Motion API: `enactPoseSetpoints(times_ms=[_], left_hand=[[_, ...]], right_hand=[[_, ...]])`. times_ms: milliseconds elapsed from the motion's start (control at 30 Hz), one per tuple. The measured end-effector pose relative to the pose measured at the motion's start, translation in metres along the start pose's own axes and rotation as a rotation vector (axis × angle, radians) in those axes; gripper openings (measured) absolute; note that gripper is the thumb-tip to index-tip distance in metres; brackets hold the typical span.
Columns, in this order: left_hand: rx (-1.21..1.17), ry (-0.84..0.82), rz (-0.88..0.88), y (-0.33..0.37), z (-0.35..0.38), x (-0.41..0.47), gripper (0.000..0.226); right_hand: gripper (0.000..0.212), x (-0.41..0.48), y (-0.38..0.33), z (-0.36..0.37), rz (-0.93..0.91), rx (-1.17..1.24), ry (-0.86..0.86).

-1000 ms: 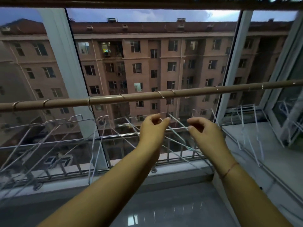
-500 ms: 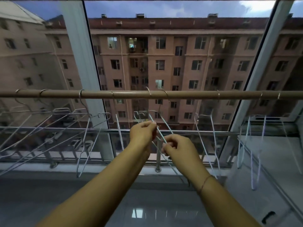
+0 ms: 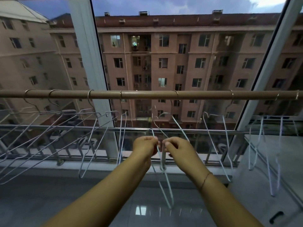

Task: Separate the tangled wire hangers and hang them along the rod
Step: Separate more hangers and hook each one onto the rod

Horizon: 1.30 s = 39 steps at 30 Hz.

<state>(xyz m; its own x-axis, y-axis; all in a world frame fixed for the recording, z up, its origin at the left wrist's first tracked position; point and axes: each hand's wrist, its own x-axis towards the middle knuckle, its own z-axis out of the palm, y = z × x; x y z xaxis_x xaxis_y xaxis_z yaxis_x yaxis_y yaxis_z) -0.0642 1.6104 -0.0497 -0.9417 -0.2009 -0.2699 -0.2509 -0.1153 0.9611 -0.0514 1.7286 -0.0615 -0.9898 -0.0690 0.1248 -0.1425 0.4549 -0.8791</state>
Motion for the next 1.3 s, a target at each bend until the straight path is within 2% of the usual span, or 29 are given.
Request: enactPoseSetpoints(times_ms=[133, 200, 333, 433, 533, 600, 800, 967, 1133, 1300], left_hand=[[0.069, -0.063, -0.053, -0.032, -0.015, -0.006, 0.021], [0.094, -0.069, -0.068, -0.046, -0.025, -0.008, 0.016], [0.327, -0.119, -0.009, -0.070, -0.048, -0.011, 0.019], [0.415, -0.174, 0.080, -0.076, -0.061, -0.013, 0.020], [0.476, -0.195, 0.152, -0.076, -0.066, -0.015, 0.020], [0.493, -0.198, 0.170, -0.079, -0.063, -0.016, 0.019], [0.300, 0.008, 0.369, -0.068, -0.041, -0.036, 0.014], [0.150, -0.242, 0.325, -0.039, -0.024, -0.055, 0.019], [0.016, -0.191, 0.336, -0.003, -0.019, -0.053, 0.016], [-0.018, -0.165, 0.362, 0.034, -0.027, -0.041, 0.014]], right_hand=[[0.022, 0.001, 0.014, 0.001, 0.043, -0.074, -0.050], [0.032, 0.000, 0.019, 0.004, 0.054, -0.134, -0.092], [0.049, -0.006, 0.025, 0.008, 0.026, -0.316, -0.187], [0.040, -0.014, 0.027, 0.008, 0.026, -0.450, -0.291], [0.014, -0.026, 0.028, 0.005, 0.043, -0.495, -0.346], [0.019, -0.036, 0.027, -0.001, 0.072, -0.459, -0.342], [0.024, -0.067, 0.009, -0.011, 0.219, 0.010, -0.255], [0.028, -0.073, -0.022, -0.009, 0.136, 0.163, -0.160], [0.021, -0.058, -0.052, -0.008, 0.010, 0.194, -0.105], [0.018, -0.030, -0.080, -0.003, -0.046, 0.243, -0.060]])
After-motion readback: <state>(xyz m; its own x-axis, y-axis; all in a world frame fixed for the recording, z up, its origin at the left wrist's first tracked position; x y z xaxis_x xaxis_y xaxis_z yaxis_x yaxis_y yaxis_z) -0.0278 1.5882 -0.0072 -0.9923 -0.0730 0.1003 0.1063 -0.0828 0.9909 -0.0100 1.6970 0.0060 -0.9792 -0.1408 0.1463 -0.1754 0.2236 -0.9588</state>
